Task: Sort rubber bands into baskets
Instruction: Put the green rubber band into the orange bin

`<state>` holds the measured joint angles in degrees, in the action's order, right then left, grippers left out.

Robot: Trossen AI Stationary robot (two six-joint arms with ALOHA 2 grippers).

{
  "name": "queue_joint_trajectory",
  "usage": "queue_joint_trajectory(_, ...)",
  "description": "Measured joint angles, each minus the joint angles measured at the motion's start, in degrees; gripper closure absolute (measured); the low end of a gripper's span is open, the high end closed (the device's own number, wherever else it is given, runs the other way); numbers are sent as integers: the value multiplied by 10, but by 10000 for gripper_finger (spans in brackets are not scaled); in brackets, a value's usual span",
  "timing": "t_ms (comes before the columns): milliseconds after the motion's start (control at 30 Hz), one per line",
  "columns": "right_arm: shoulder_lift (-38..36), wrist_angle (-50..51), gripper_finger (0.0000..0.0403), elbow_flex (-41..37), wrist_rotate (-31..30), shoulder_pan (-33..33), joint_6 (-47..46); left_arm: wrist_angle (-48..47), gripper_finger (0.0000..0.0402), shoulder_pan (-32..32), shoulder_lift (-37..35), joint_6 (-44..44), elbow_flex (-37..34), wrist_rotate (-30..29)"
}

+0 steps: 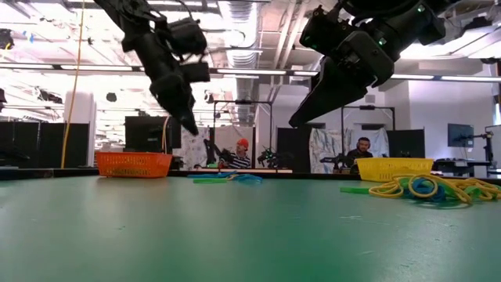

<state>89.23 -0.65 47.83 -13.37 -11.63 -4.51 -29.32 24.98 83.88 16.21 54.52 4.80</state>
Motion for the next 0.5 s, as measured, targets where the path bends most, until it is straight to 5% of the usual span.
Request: queue_joint_trajectory(500,0,2,164,0,0,0,3,26,275,-22,147,11,0,7)
